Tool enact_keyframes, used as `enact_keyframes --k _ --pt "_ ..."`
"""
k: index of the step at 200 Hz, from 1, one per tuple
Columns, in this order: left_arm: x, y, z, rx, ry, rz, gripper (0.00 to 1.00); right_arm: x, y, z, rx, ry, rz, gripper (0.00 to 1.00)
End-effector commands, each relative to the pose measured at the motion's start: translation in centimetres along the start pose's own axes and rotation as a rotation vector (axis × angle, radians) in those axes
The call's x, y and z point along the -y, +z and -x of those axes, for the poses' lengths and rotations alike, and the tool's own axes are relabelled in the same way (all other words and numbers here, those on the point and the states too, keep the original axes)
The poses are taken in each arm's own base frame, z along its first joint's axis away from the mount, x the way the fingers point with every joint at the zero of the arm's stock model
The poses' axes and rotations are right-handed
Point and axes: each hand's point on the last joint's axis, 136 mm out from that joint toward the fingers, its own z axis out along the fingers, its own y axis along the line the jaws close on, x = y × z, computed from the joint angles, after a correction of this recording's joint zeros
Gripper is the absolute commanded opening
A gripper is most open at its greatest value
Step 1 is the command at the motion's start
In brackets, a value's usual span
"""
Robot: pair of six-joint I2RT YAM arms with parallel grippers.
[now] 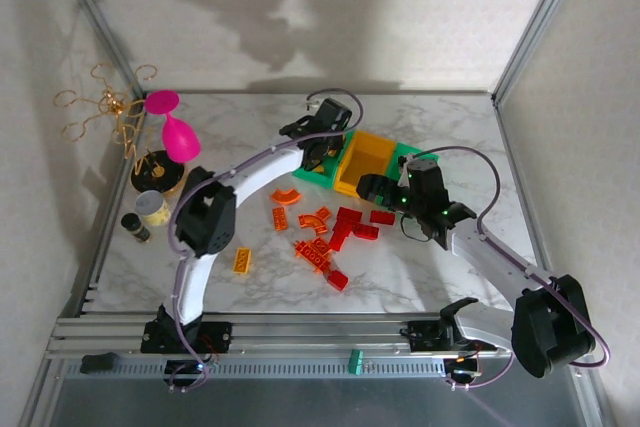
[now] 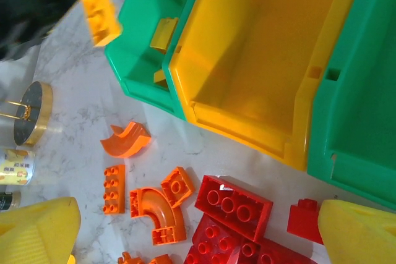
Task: Sort the legos into containers by color
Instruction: Place the lego in the container.
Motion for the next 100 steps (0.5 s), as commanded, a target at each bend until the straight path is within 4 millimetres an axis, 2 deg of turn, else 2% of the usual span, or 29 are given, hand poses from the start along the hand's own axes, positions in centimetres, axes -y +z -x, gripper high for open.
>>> enact_keyframes --k 1,22,42,74,100 --pt "-1.0 2.0 0.9 0.007 0.028 0.065 0.36 -0.9 -1.0 1.5 0.036 -0.029 0.016 0.99" --pt "0.3 2.3 1.4 0.016 0.036 0.012 0.51 -1.3 -1.3 1.8 0.045 -0.048 0.027 0.99" --pt "0.5 1.4 2.2 0.026 0.034 -0.003 0.53 -1.6 -1.3 1.9 0.044 -0.068 0.038 0.99" --pt "0.5 -1.9 2.5 -0.005 0.019 -0.072 0.54 -2.1 -1.1 1.5 0.029 -0.091 0.070 0.99" --pt "-1.0 -5.2 0.9 -0.029 -0.030 -0.122 0.57 -2.6 -0.6 0.7 -0.007 -0.110 0.091 0.99"
